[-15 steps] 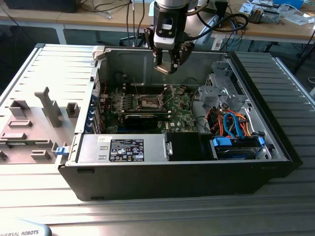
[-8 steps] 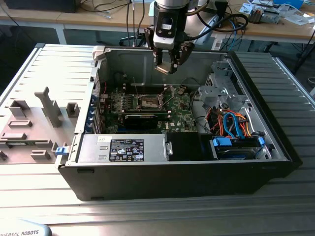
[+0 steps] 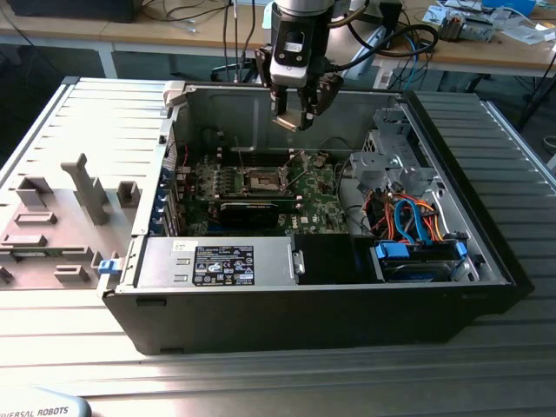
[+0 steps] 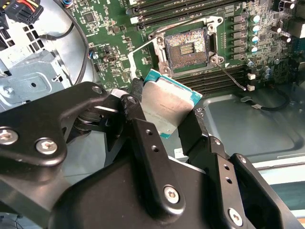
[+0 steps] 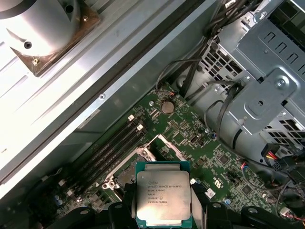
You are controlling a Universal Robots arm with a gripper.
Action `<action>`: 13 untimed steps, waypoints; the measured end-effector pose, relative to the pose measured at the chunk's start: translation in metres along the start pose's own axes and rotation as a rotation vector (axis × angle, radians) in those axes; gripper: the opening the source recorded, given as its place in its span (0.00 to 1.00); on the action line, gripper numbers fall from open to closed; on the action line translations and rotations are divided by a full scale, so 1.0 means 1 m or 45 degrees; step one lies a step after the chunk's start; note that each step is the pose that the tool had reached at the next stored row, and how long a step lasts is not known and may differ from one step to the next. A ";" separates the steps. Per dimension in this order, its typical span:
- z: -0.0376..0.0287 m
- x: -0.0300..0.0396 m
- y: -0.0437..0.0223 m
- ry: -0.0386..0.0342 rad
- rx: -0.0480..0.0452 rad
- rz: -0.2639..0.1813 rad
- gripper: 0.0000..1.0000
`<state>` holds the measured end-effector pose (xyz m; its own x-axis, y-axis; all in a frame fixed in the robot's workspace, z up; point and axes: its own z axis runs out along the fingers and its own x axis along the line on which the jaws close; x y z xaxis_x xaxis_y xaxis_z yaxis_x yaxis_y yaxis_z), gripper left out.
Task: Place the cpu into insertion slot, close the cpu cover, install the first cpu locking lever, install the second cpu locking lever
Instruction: 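Place the cpu into insertion slot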
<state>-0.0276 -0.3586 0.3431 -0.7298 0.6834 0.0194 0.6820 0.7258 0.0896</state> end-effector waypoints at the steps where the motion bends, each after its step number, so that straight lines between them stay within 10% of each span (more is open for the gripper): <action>1: 0.0000 0.0000 0.0000 -0.0001 0.000 0.001 0.54; 13: 0.0000 0.0000 0.0000 -0.0013 0.000 0.014 0.54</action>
<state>-0.0276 -0.3586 0.3431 -0.7222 0.6914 0.0194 0.6900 0.7182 0.0896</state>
